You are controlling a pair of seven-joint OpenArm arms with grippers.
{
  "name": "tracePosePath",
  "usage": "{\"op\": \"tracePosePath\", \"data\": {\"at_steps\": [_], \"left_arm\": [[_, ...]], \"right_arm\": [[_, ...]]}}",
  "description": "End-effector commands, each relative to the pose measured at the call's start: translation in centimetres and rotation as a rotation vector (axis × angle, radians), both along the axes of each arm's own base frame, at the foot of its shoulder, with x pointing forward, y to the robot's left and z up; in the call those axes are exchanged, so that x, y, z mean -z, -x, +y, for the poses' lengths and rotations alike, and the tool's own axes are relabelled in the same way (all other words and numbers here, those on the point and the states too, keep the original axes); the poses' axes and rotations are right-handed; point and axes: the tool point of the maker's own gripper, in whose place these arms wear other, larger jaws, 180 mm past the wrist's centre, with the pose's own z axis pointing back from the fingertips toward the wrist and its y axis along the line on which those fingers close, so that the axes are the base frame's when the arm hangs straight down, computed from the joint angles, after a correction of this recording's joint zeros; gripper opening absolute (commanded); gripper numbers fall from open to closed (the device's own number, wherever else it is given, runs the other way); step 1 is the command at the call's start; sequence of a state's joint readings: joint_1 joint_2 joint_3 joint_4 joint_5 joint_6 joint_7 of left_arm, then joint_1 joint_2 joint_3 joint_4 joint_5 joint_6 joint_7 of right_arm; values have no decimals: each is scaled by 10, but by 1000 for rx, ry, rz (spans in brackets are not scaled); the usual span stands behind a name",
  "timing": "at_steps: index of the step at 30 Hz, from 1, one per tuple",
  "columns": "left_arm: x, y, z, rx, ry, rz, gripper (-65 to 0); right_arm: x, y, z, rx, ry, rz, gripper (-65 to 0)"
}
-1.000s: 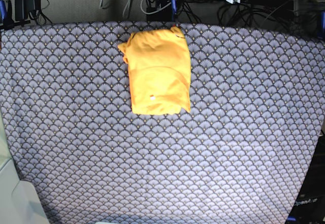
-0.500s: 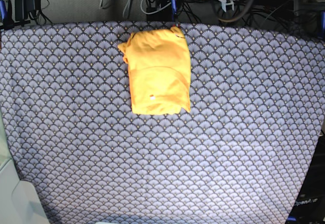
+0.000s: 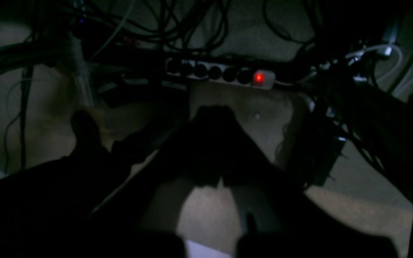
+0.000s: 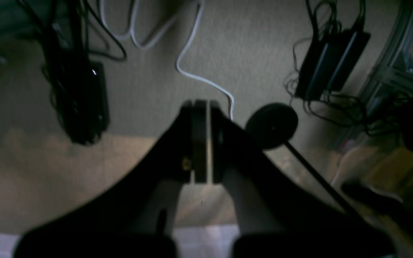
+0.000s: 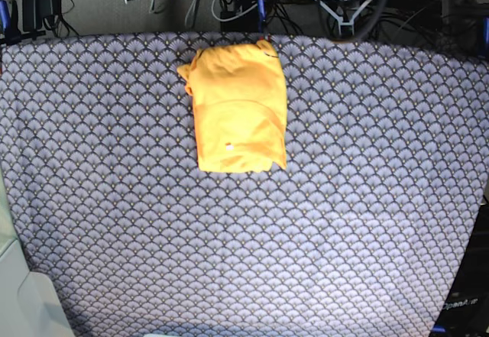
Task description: Fold the T-shirt properly
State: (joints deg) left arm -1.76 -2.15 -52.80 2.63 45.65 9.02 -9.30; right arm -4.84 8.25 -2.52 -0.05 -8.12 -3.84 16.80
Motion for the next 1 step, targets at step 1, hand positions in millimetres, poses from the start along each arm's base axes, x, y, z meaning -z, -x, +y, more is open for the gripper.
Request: {"op": "tracePosePath", "data": {"at_steps": [1], "left_arm": [[-2,-9,4,0,-15,-19,-650]], "right_arm": [[-1,-2,-5,2,13,-12,-650]]}}
